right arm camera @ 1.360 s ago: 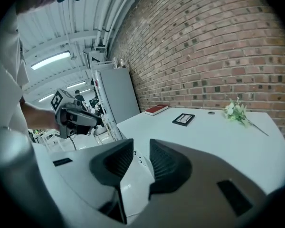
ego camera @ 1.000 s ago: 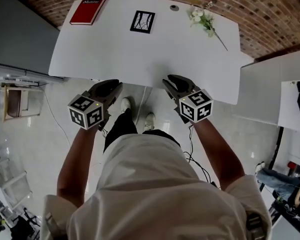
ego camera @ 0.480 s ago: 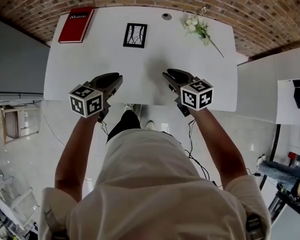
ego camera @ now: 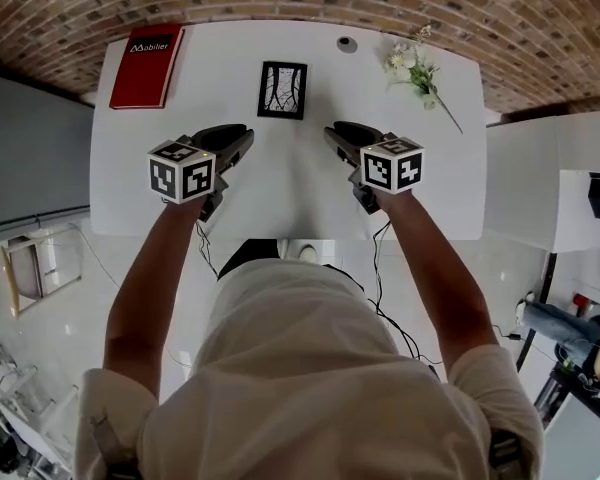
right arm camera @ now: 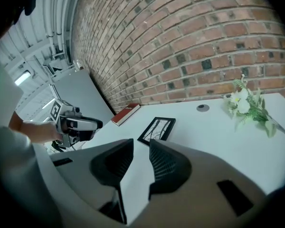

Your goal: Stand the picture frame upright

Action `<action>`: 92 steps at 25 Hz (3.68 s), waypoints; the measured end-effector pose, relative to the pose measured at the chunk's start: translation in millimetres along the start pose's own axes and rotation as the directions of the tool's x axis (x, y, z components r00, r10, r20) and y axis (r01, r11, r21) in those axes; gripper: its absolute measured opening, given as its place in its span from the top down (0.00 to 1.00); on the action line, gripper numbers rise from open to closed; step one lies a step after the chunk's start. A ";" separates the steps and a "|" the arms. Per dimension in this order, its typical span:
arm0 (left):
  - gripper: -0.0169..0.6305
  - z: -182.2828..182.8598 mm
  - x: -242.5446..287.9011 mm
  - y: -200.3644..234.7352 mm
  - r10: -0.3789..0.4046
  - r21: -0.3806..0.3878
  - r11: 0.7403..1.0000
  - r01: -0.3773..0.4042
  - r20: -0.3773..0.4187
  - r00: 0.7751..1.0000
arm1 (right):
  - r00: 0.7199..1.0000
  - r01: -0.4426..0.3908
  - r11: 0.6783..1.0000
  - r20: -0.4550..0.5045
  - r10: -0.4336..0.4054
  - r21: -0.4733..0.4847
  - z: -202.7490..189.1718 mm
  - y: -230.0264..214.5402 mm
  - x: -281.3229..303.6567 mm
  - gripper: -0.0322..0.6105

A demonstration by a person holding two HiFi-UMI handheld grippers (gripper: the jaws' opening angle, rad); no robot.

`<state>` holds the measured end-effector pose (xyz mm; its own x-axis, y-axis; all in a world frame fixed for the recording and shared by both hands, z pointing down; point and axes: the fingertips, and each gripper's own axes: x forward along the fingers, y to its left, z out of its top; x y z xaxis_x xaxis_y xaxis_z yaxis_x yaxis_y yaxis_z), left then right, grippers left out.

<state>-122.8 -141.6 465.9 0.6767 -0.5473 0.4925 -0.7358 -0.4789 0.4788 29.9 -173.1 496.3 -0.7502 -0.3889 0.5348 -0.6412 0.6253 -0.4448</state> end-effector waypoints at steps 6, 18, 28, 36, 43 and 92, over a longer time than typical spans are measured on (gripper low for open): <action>0.85 6.2 32.1 43.8 -0.030 -0.017 0.999 0.029 -0.066 0.997 | 0.998 0.024 0.999 -0.057 -0.022 0.033 6.4 -27.6 47.2 0.78; 0.83 -3.9 97.1 109.8 -0.056 -0.059 0.997 0.046 -0.191 0.980 | 0.988 0.041 0.995 -0.152 -0.027 0.090 11.5 -75.8 112.7 0.78; 0.82 -14.4 132.7 139.0 -0.095 -0.120 0.990 0.067 -0.250 0.963 | 0.974 0.001 0.985 -0.223 0.038 0.173 3.9 -93.5 150.5 0.78; 0.81 -13.8 144.6 143.8 -0.115 -0.131 0.988 0.080 -0.281 0.953 | 0.962 -0.035 0.974 -0.256 0.093 0.224 1.0 -95.8 164.2 0.78; 0.82 -15.9 152.4 143.5 -0.084 -0.110 0.993 0.051 -0.326 0.942 | 0.945 -0.039 0.976 -0.310 0.106 0.215 1.1 -93.1 169.8 0.78; 0.89 87.2 105.8 129.3 0.075 0.228 0.973 -0.032 -0.185 0.980 | 0.997 -0.016 0.973 -0.083 -0.003 -0.229 108.2 -60.1 138.5 0.88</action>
<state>-148.6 -321.3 516.6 0.6126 -0.4454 0.6529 -0.7435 -0.6050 0.2849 -53.0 -337.8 519.4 -0.7321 -0.3338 0.5938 -0.5752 0.7699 -0.2764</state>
